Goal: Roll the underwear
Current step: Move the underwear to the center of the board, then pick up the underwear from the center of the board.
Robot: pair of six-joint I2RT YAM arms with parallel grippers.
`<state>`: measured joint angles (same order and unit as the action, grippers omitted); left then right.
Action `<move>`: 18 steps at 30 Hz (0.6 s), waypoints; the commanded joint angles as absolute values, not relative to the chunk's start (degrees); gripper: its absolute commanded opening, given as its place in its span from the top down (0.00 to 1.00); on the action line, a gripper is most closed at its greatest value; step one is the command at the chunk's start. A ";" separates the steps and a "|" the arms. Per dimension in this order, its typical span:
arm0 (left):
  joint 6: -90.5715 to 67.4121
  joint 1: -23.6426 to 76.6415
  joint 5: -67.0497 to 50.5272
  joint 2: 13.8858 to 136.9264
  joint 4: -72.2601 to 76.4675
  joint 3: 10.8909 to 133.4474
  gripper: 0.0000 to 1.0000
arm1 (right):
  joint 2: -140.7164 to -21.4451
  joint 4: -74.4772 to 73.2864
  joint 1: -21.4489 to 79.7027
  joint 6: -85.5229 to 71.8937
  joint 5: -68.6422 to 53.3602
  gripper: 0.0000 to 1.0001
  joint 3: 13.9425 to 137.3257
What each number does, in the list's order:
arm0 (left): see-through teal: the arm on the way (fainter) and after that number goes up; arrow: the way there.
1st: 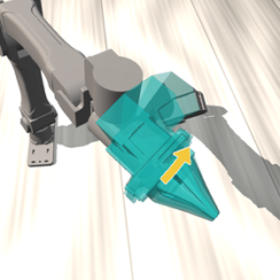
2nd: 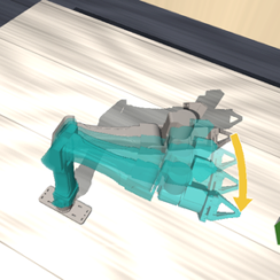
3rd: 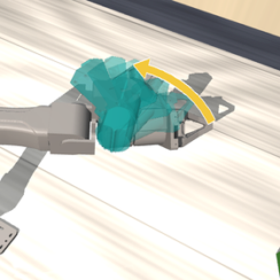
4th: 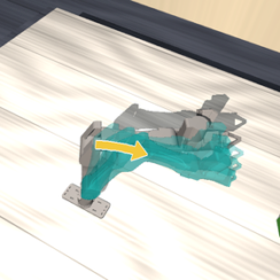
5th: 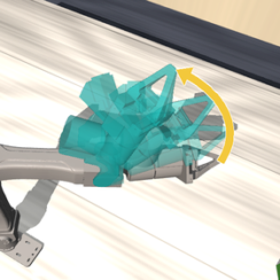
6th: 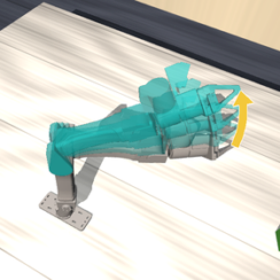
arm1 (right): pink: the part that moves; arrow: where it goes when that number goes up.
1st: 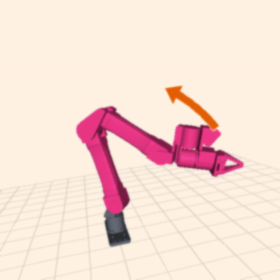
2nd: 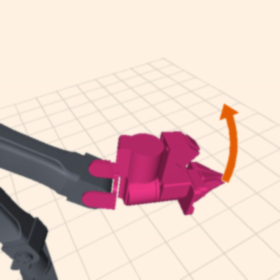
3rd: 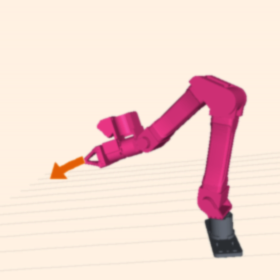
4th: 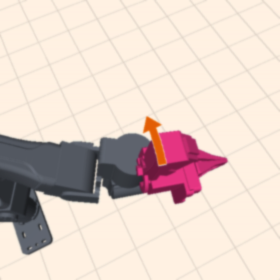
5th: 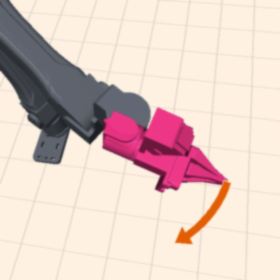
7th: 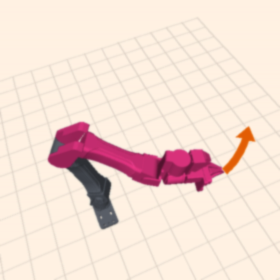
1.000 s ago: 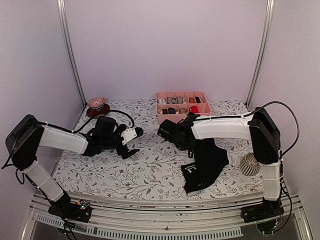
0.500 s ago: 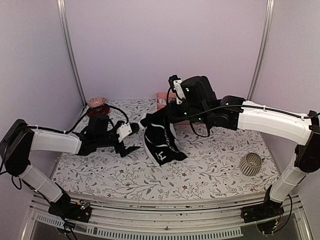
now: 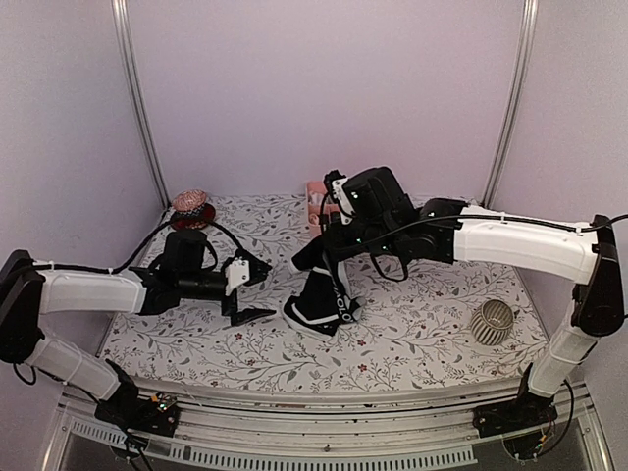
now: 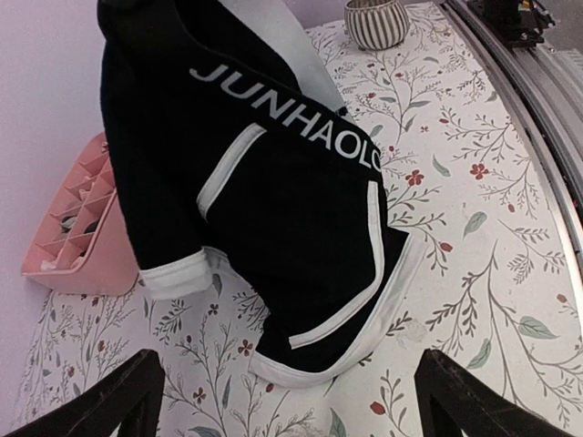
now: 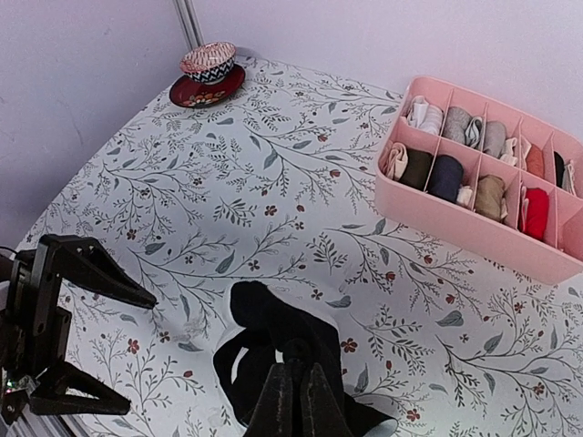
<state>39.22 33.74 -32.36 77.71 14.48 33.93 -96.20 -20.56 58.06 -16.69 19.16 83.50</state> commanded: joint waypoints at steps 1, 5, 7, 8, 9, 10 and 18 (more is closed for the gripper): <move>34.94 38.70 -26.01 78.39 14.03 35.83 0.01 | -97.32 -20.57 58.06 -16.79 19.79 0.99 82.44; 30.72 38.24 -27.70 80.80 10.92 40.75 0.01 | -96.08 -18.45 58.06 -15.91 18.82 0.99 80.25; 30.39 36.79 -30.37 80.92 10.39 41.43 0.01 | -95.18 -16.96 58.09 -15.03 18.53 0.99 78.40; 30.61 35.95 -31.73 80.85 10.37 41.33 0.01 | -94.70 -16.25 58.11 -14.70 18.25 0.99 77.52; 30.90 35.26 -33.06 80.74 10.33 41.38 0.01 | -94.24 -15.69 58.05 -13.85 17.89 0.99 76.60; 31.43 34.71 -34.07 80.77 9.98 41.65 0.01 | -93.94 -15.27 58.09 -13.44 17.54 0.99 75.82; 40.81 34.01 -40.87 86.46 -3.01 49.89 0.01 | -90.31 -11.29 58.14 -11.13 14.54 0.99 69.84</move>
<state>36.07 34.22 -36.64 83.02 4.45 45.98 -94.28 -15.51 58.06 -12.75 16.43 72.03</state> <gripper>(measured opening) 0.986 0.028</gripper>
